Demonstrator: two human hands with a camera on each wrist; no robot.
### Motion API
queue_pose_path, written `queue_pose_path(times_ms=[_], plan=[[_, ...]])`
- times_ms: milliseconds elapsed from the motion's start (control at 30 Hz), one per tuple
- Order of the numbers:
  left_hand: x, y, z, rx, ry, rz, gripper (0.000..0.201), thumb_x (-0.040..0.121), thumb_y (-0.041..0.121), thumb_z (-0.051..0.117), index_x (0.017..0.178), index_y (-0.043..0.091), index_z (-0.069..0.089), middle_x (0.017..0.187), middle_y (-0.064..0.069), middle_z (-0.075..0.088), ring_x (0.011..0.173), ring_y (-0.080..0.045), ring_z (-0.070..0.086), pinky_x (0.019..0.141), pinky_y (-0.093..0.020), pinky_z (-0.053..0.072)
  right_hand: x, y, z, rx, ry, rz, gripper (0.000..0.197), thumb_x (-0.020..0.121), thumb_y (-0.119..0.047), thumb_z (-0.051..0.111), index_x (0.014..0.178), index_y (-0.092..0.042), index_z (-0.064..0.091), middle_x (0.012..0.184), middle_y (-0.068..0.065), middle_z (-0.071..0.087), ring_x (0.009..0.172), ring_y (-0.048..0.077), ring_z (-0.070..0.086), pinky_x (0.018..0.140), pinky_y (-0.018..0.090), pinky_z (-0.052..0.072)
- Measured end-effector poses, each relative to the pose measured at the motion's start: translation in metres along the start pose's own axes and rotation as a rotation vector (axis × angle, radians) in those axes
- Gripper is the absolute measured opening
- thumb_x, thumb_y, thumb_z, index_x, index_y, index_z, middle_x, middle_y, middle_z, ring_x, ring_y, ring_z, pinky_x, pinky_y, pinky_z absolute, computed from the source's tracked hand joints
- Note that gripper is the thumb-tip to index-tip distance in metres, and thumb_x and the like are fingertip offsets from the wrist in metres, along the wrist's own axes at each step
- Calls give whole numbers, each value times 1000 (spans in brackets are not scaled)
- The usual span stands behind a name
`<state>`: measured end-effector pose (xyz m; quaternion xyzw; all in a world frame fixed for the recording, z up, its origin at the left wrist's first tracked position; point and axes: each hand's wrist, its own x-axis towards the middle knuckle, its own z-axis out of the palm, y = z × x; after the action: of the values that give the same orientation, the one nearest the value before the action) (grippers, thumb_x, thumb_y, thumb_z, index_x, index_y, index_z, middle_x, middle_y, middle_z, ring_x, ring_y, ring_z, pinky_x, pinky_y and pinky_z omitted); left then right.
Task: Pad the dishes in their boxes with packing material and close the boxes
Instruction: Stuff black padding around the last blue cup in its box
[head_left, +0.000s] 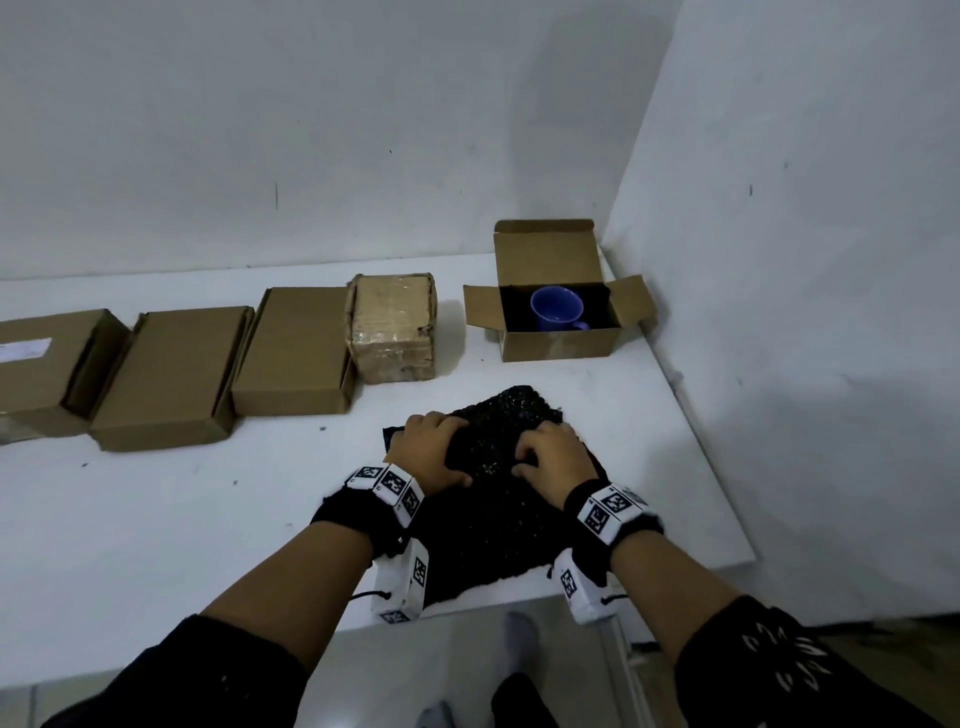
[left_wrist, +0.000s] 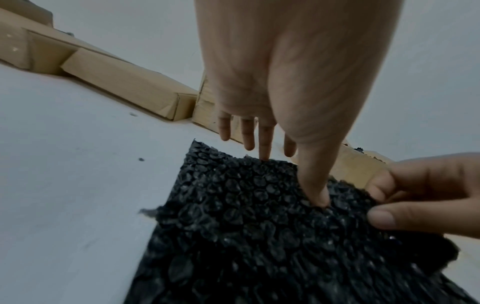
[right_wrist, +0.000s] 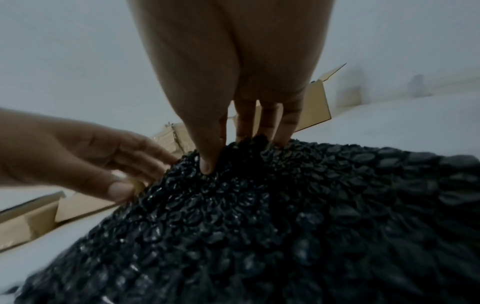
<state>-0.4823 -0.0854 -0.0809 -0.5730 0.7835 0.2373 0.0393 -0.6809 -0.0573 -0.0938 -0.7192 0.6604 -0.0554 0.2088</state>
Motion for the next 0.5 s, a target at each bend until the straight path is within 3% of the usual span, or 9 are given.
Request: queue_pose_path(times_ms=[100,167,267,333,433,500], plan=[[-6,0,0,-109,59,-27,78,74,44,74,139,26,37,134,-5,47,126,-25,41,104,-41,37,-3,-3,-10,190,54,-30,10,83,-22,68,90,-19,62,103,4,58,100,26,52,88,35,43],[-9,1,-3,-256,104,-35,68,74,41,75,132,21,45,123,-6,51,116,-22,48,97,-30,40,-4,-7,-22,357,61,-56,12,84,-14,66,87,-20,56,98,3,58,96,21,54,84,29,41],[-11,4,-10,-447,168,-43,36,77,32,76,99,14,55,97,-3,54,92,-19,54,71,-23,39,-4,-11,-38,515,146,-50,19,81,-8,68,88,-19,53,100,4,57,96,16,52,87,25,41],[-10,3,-14,-563,195,-65,31,79,31,74,87,13,50,88,-4,57,83,-20,54,65,-25,39,-4,-11,-47,594,248,3,29,78,-9,72,96,-20,52,107,5,56,99,15,51,91,26,41],[-9,3,-22,-732,191,-126,29,82,32,71,86,15,47,91,-6,62,76,-18,56,66,-27,42,-4,-9,-59,790,302,138,45,77,-12,74,108,-24,43,110,4,56,99,17,56,89,30,46],[-8,2,-27,-820,203,-163,30,81,32,72,88,18,46,95,-10,65,72,-19,60,62,-26,45,-6,-7,-64,873,283,181,45,80,-11,72,108,-24,39,104,10,63,91,22,63,81,34,52]])
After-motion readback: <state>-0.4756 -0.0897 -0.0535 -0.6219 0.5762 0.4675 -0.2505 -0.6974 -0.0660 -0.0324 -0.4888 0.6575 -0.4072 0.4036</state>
